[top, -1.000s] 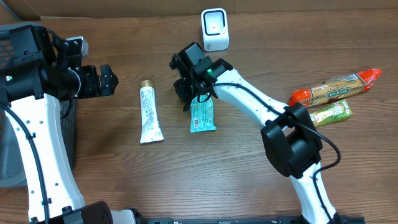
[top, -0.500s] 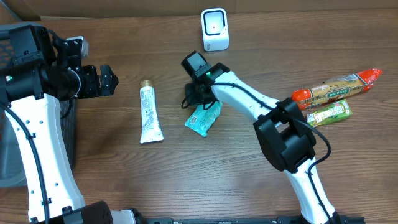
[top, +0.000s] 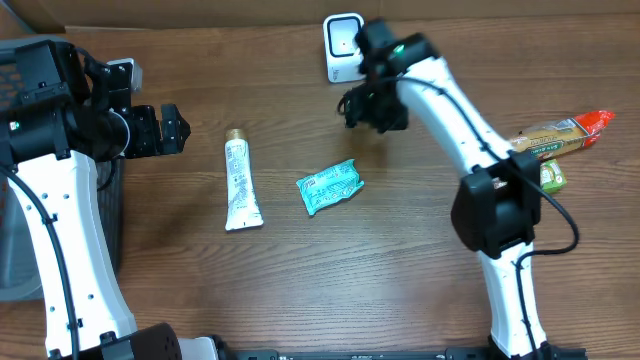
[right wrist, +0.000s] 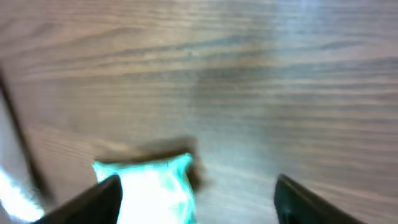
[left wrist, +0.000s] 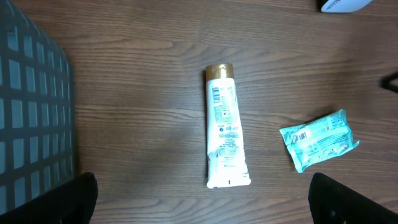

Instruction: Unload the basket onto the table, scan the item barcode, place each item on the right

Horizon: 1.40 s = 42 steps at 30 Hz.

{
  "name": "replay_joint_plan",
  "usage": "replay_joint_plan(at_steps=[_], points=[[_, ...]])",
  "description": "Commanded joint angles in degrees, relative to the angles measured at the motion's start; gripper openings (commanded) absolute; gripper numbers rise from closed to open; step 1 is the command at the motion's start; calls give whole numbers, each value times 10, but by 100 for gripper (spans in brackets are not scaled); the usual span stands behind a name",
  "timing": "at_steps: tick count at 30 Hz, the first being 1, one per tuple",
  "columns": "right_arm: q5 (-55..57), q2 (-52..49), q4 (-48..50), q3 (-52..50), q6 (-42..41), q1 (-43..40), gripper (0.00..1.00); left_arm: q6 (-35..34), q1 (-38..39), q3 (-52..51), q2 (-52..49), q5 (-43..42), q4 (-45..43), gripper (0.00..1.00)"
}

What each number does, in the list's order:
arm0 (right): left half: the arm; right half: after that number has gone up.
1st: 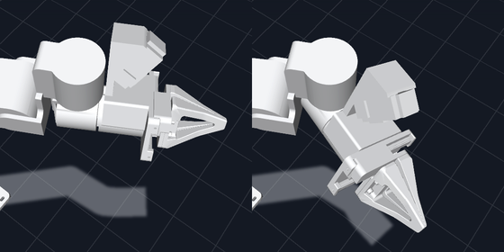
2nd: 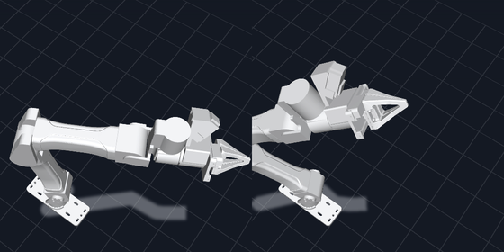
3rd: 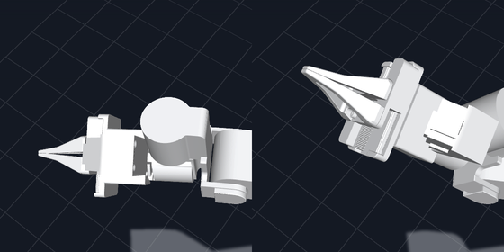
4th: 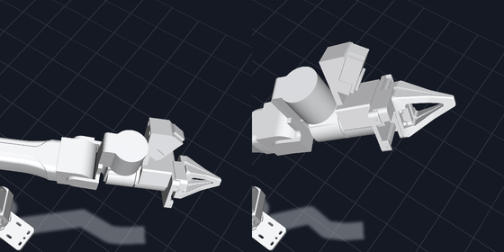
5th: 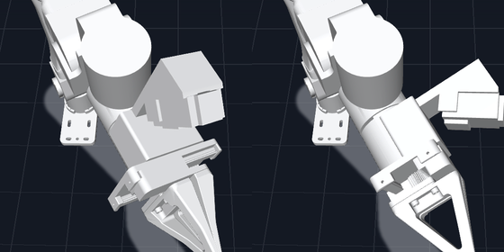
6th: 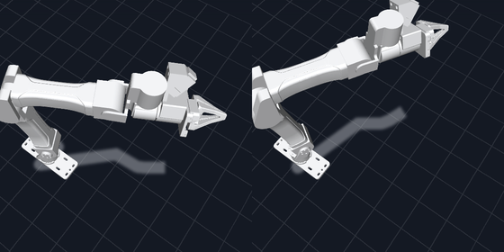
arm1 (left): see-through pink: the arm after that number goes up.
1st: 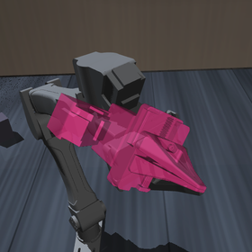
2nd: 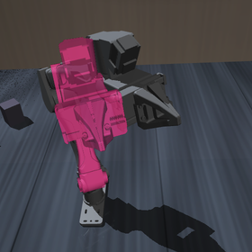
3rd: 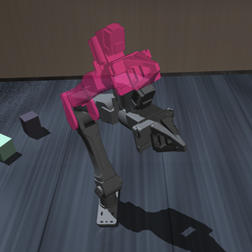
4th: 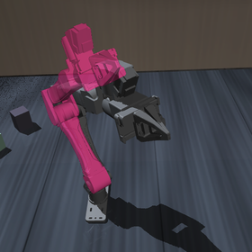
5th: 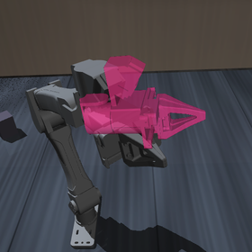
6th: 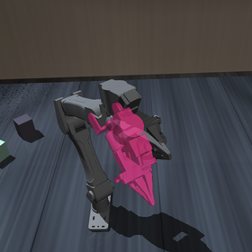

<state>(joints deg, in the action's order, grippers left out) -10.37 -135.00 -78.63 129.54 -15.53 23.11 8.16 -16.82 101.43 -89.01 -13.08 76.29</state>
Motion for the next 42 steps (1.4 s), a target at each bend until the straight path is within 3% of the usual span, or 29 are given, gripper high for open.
replay_joint_plan(at_steps=[1,6,12,25,42], points=[[-86,-3,-43,15,156,-40,84,15,1,6,-3,2,-1,100],[-228,-11,-54,-38,327,-77,84,15,1,6,-3,2,-1,99],[-286,-15,14,-122,351,-67,84,15,0,6,-3,2,-1,100],[-278,-28,164,-212,178,-2,82,15,0,6,-3,2,0,99],[-271,-59,123,-223,65,31,55,15,0,6,-3,2,-1,99]])
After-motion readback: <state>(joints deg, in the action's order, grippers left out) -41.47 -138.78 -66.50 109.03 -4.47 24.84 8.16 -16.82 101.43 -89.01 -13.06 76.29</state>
